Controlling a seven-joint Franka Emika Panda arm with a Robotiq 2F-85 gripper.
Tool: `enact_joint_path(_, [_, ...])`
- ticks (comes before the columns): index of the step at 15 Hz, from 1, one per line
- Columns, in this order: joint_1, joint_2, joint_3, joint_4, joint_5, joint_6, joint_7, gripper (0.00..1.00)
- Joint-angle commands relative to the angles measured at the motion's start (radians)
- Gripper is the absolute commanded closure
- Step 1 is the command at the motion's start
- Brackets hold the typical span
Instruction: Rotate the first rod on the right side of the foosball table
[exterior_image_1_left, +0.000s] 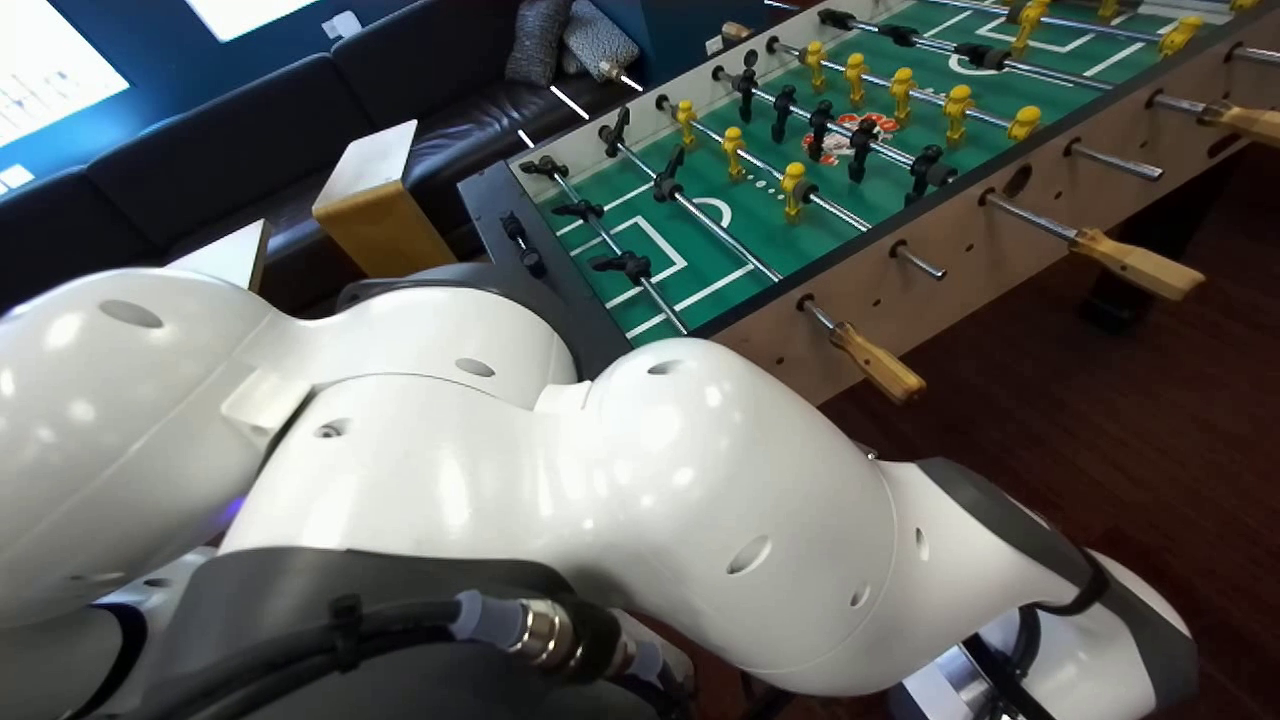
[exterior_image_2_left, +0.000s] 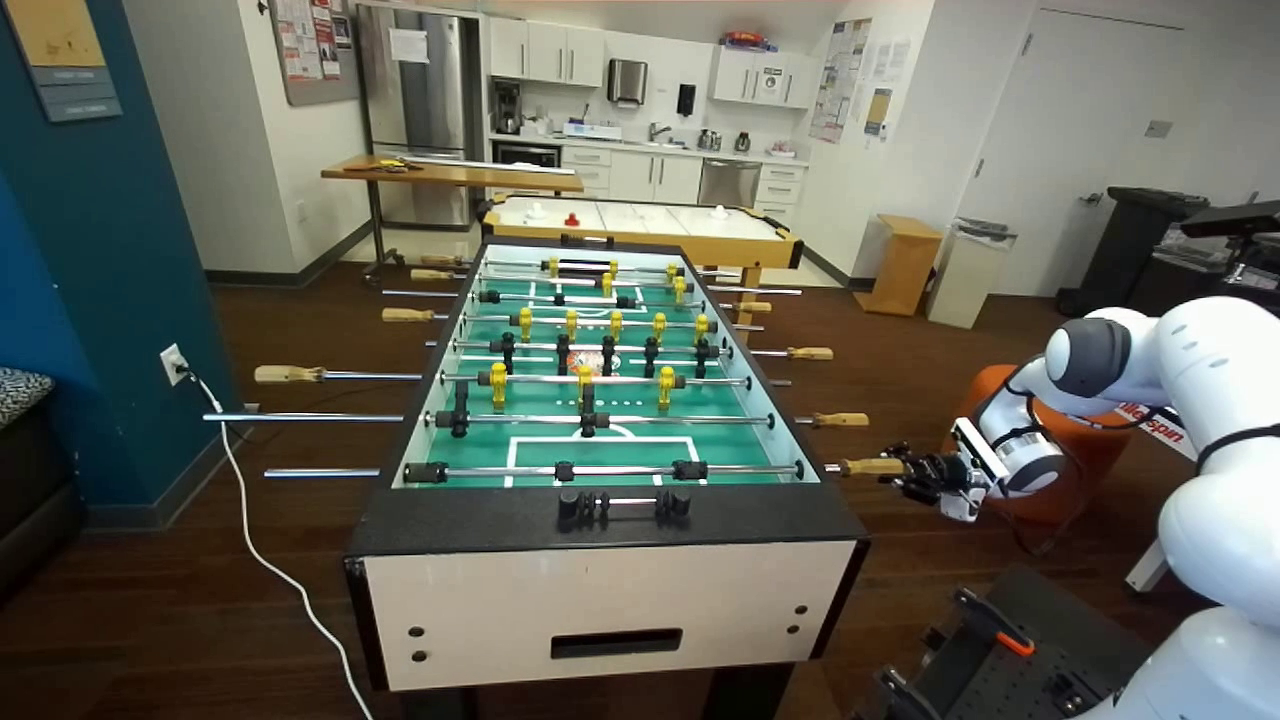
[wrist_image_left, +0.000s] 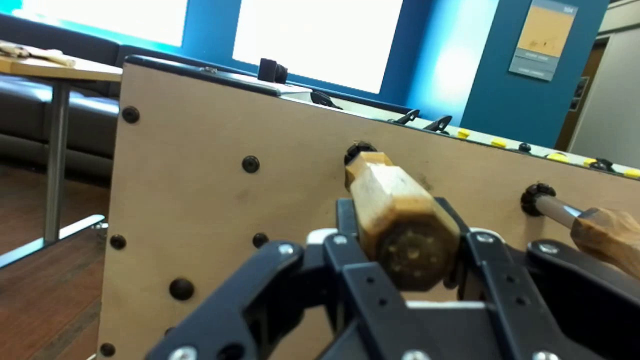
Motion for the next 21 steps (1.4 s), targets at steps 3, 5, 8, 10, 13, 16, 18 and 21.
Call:
enact_joint_path(3, [-0.003, -0.023, -0.020, -0.032, 0.017, -0.103, 0.245, 0.86])
enact_joint_path(5, [-0.004, -0.025, -0.024, -0.043, 0.032, -0.107, 0.323, 0.86])
enact_joint_path(8, [-0.006, -0.031, -0.027, -0.065, 0.059, -0.111, 0.438, 0.36])
enact_joint_path(10, [-0.007, -0.036, -0.030, -0.081, 0.080, -0.134, 0.490, 0.30])
enact_joint_path(13, [0.002, -0.055, -0.054, -0.108, 0.091, -0.193, 0.536, 0.05])
enact_joint_path(16, [0.026, -0.096, -0.098, -0.160, 0.088, -0.181, 0.528, 0.00])
enact_joint_path(18, [0.049, -0.144, -0.132, -0.213, 0.078, -0.153, 0.491, 0.00])
enact_joint_path(21, [0.094, -0.222, -0.184, -0.292, 0.057, -0.126, 0.427, 0.00])
